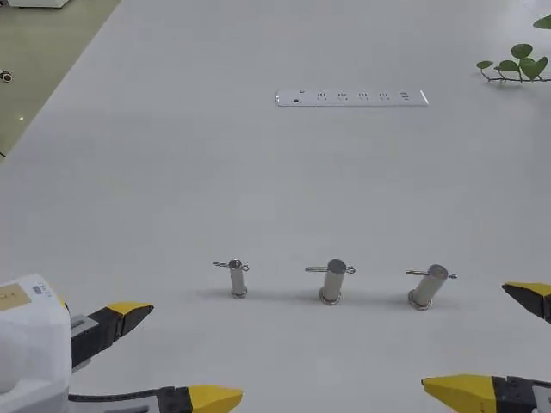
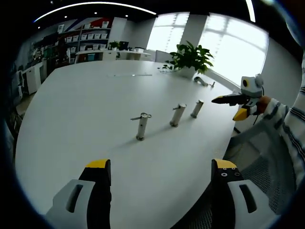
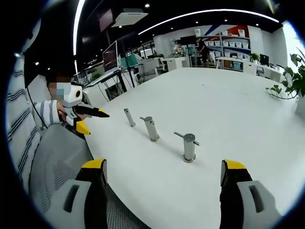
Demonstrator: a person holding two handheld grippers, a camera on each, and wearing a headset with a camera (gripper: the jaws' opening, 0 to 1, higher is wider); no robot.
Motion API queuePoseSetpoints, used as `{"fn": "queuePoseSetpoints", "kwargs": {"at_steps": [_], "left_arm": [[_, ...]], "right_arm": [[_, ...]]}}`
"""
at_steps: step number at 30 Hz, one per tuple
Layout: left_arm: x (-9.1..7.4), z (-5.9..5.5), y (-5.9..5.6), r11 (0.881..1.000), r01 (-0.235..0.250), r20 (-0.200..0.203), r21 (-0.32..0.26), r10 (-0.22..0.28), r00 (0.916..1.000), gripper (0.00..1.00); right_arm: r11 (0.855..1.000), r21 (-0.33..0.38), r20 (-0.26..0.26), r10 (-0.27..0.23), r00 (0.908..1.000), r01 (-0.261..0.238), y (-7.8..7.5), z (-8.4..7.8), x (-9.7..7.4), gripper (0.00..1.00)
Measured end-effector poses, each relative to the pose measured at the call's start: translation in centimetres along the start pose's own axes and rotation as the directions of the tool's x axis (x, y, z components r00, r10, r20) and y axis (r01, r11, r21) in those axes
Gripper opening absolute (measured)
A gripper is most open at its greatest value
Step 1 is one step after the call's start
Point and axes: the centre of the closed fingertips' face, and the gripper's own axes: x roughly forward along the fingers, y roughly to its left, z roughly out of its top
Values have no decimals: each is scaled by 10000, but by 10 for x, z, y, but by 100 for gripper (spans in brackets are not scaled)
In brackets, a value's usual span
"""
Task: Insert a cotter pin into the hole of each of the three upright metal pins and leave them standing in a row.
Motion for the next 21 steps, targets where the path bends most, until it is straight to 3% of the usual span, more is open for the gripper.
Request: {"fn": "queuePoseSetpoints", "kwargs": {"at_steps": [4,16,21], "left_arm": [[1,-1,5,9996,-293,-69,49,293,9995,84],[0,-13,7,9994,-324,-454,98,328,9984,85],[-2,-14,9,9992,-377,-526,97,382,9979,85]], "right_arm": [[9999,-73,-419,-72,9991,69,-3,-7,-1,98],[9997,-224,-955,-64,9954,42,-3,-17,4,97],[9999,-131,-927,-53,9957,41,-5,-19,5,97]]}}
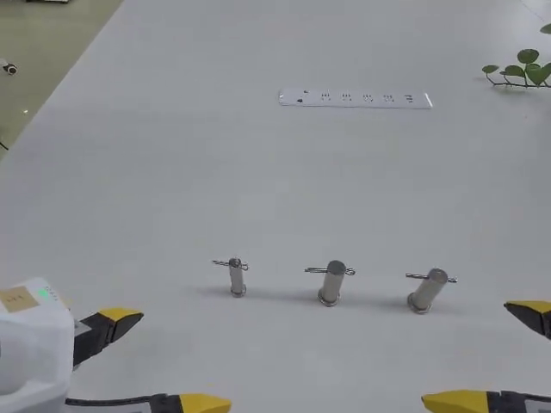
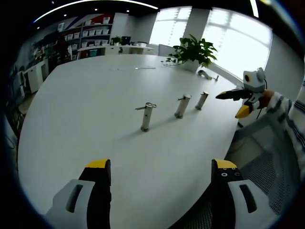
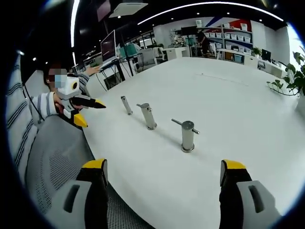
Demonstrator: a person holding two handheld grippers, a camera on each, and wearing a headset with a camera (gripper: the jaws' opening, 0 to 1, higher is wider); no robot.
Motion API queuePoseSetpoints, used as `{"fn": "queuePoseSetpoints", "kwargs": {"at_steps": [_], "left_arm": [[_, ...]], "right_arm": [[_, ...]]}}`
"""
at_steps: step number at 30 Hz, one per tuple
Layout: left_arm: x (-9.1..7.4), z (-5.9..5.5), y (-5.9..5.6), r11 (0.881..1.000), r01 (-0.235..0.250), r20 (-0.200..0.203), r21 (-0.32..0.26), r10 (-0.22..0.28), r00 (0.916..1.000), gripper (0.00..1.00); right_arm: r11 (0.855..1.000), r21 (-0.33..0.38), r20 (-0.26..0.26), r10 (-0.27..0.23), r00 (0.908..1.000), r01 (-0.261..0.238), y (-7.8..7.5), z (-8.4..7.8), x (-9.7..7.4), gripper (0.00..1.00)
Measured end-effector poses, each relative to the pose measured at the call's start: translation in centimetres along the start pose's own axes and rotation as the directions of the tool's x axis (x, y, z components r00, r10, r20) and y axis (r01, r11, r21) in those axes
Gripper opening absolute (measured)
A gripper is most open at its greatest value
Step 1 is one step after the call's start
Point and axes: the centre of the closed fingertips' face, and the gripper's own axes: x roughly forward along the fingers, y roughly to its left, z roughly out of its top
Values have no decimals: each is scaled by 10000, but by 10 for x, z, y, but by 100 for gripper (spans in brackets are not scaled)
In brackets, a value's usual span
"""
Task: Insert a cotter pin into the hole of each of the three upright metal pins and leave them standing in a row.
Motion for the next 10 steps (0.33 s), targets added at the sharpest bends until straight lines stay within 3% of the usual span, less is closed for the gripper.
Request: {"fn": "queuePoseSetpoints", "kwargs": {"at_steps": [10], "left_arm": [[0,-3,-1,9999,132,-165,79,-131,9998,85]], "right_arm": [[10000,-35,-149,64,9999,-64,3,-4,2,97]]}}
